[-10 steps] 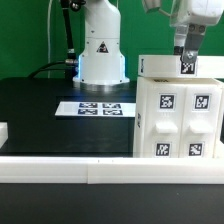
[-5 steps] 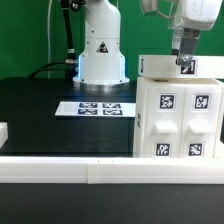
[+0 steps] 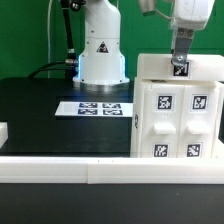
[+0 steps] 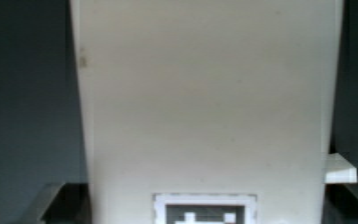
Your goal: Assemble cabinet
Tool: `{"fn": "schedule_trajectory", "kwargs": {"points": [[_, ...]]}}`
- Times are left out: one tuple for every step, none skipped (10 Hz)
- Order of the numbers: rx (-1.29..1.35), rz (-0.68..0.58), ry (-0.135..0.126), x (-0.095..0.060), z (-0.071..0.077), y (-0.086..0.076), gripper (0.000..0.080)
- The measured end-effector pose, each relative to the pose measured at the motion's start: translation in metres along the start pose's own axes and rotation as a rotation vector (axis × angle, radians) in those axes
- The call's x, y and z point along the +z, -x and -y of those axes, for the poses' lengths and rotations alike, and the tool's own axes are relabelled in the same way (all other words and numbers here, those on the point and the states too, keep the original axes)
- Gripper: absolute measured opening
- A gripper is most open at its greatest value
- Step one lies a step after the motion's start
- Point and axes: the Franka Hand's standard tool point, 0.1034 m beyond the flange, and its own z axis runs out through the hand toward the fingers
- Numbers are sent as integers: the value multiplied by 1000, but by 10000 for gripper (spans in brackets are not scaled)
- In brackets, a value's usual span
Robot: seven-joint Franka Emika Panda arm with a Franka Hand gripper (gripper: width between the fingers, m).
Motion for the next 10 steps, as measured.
{"fn": "schedule_trajectory", "kwargs": {"points": [[33, 0, 0, 0, 0, 0, 553], [113, 0, 0, 0, 0, 0, 553], [189, 0, 0, 0, 0, 0, 554], [233, 0, 0, 0, 0, 0, 554], [329, -1, -2, 1, 0, 0, 554], [429, -2, -2, 1, 1, 1, 554], [536, -2, -1, 1, 0, 1, 554], [620, -6, 2, 1, 0, 1, 554], [733, -9, 5, 1, 0, 0, 554], [823, -15, 11, 1, -1, 0, 554]]}}
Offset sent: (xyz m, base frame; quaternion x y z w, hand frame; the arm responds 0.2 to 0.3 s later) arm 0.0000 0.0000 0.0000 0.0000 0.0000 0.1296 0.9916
